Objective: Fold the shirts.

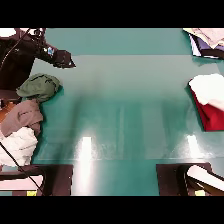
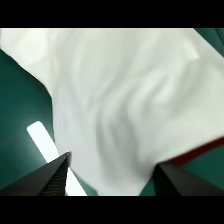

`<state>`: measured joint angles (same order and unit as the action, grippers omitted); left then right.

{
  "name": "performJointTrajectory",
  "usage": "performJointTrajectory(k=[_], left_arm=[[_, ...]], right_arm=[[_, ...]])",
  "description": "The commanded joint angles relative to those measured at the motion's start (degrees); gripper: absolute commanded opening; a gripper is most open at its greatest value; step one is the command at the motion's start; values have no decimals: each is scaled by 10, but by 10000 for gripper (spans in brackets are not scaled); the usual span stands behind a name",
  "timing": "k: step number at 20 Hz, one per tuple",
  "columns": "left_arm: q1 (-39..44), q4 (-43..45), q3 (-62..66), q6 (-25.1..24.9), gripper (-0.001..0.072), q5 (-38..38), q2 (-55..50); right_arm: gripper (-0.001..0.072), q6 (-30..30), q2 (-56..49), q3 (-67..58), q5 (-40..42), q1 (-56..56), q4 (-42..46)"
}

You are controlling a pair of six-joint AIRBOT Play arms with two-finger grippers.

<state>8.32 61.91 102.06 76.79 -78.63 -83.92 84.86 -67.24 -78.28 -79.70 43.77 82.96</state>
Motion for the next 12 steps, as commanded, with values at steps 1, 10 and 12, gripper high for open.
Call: performJointTrajectory(k=[1,10,12], left_arm=[[0,1,0,-7,20,-1,0],[0,-10,0,3,21,-17,0],[0,-10,0,3,21,-5,0]], right_arm=[[593,23,40,67,-21,0,120],[333,31,101,82,-13,-89,-141],[77,31,113,82,-1,-153,-155]])
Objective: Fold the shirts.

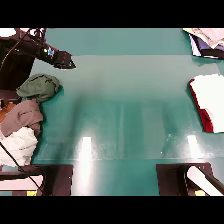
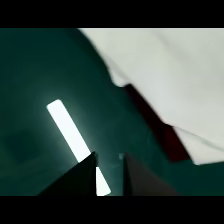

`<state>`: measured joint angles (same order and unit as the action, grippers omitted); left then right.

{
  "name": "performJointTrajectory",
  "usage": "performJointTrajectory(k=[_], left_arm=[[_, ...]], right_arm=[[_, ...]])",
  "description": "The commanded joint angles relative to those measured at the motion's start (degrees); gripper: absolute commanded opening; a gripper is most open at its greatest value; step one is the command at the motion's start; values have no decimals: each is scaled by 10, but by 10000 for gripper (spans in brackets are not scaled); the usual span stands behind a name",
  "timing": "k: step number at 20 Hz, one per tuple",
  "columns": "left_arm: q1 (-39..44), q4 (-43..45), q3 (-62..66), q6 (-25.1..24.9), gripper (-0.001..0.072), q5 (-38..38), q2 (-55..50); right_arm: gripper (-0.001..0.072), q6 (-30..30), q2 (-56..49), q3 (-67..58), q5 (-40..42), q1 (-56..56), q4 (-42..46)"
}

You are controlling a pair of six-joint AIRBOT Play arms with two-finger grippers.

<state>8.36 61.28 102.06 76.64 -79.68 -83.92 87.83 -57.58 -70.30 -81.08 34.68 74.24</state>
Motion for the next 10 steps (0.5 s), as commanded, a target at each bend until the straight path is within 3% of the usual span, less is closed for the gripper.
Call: performJointTrajectory(k=[1,6,10], left_arm=[[0,-4,0,5,21,13,0],[0,-4,0,5,21,19,0],[0,-4,0,5,20,26,0]], right_arm=[[23,-5,21,2,20,-96,-67],[23,-29,27,2,35,-216,-66],[23,-29,27,2,32,-243,-67]])
